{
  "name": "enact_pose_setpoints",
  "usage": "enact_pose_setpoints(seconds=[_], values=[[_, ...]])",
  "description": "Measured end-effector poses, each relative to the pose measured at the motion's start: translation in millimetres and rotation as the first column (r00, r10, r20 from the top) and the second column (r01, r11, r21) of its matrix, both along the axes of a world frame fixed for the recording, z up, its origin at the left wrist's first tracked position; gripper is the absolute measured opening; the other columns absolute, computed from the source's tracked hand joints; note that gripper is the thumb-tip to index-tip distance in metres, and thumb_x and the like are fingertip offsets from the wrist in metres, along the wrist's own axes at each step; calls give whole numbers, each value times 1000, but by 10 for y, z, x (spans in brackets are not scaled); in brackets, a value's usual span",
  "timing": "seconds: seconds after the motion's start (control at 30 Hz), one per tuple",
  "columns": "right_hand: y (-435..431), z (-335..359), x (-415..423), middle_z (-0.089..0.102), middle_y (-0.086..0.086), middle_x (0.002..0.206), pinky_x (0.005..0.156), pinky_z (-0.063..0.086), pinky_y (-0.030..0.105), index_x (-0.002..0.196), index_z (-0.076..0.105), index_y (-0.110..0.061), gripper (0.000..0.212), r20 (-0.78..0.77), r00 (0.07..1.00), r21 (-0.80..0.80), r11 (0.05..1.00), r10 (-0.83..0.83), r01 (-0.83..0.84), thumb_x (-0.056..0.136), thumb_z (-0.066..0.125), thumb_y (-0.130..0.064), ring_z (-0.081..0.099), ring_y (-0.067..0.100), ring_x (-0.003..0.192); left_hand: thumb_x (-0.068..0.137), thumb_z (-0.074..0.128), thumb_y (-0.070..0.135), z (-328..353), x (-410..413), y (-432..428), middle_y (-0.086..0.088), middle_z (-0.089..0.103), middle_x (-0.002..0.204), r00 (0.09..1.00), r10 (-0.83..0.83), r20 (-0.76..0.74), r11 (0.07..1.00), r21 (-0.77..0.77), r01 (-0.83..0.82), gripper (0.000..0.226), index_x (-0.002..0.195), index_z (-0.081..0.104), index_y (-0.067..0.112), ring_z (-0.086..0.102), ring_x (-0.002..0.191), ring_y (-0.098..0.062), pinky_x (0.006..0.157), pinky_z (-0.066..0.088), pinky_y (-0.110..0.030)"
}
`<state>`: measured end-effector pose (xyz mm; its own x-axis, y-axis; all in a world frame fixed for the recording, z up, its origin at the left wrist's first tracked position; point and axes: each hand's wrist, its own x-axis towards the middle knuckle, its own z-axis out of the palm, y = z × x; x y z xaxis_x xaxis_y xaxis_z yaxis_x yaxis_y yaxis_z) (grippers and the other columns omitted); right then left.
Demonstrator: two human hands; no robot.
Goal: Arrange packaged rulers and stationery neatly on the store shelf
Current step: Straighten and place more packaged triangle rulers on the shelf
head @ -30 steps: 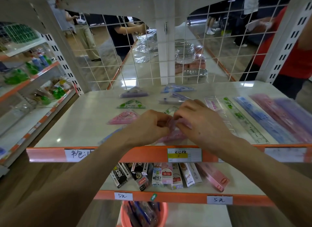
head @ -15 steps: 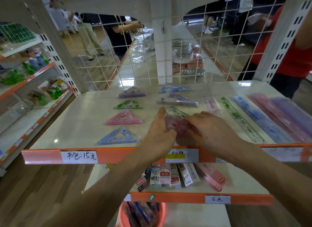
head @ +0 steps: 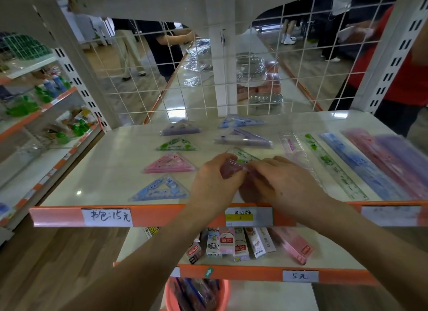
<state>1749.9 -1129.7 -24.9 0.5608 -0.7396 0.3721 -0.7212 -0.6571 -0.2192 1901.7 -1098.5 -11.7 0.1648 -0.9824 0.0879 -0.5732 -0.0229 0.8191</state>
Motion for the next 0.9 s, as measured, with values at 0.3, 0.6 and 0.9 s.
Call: enact_pose_setpoints(seconds=[0.3,0.6,0.9], values=[[-146,229,-154,66,-9,106,82,46,26,114,62,-27,23,210,973,430,903,-99,-1,92,57,-31,61,10,97,91,59,12,215,339,-220,-3,73,95,936,-176,-304,945,214,247,14,99,70,16,68,83,-11,73,55,-21],[-283,527,-376,71,-4,88,62,51,15,105,65,-27,19,335,930,690,712,-152,-132,87,63,-31,66,2,73,82,60,15,404,518,-395,-18,70,101,685,57,-726,879,362,310,23,102,64,4,71,78,-31,69,59,-40],[-243,489,-254,61,-27,91,69,38,-3,93,61,-40,14,404,908,480,870,-110,-108,83,68,-32,54,-19,86,67,67,15,389,578,-412,-20,71,101,650,116,-751,850,414,326,40,105,65,3,72,78,-32,59,60,-35]])
